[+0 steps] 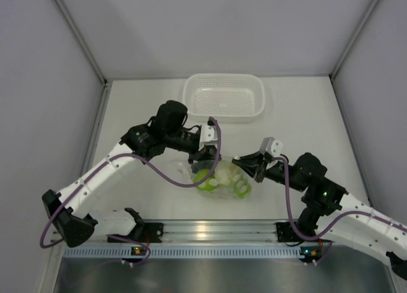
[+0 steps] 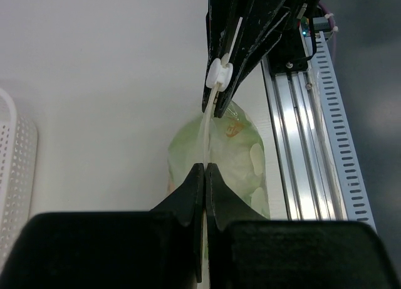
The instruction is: Open the zip-top bag and remove the fake food
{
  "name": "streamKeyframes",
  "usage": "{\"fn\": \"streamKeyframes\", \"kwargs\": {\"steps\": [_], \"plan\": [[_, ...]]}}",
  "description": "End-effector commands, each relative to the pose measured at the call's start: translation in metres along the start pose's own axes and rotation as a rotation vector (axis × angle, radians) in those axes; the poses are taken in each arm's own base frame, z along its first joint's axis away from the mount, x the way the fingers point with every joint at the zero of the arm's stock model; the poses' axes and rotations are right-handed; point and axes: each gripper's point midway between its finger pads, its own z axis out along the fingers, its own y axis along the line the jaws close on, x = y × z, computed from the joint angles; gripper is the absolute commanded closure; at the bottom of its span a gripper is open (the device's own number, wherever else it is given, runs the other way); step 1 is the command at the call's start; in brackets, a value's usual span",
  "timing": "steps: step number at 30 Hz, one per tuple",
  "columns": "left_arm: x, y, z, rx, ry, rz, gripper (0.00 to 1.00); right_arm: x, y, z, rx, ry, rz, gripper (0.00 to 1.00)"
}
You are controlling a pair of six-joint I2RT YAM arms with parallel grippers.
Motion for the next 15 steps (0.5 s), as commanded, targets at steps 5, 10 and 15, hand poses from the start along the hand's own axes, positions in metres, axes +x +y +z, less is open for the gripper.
{"fn": "streamKeyframes", "kwargs": {"steps": [5,10,15], "plan": [[-0.025,0.001,-0.004,0.017,-0.077,0.082,1.00,-0.020,0.000,0.002,-0.022,-0.023,-0.034,1.00],[-0.023,0.005,-0.004,0.004,-0.070,0.072,1.00,-0.017,0.001,0.003,-0.026,-0.008,-0.027,1.00],[-0.020,0.011,-0.004,-0.021,-0.056,0.056,0.90,0.001,0.000,0.011,-0.025,0.093,0.014,1.00]]}}
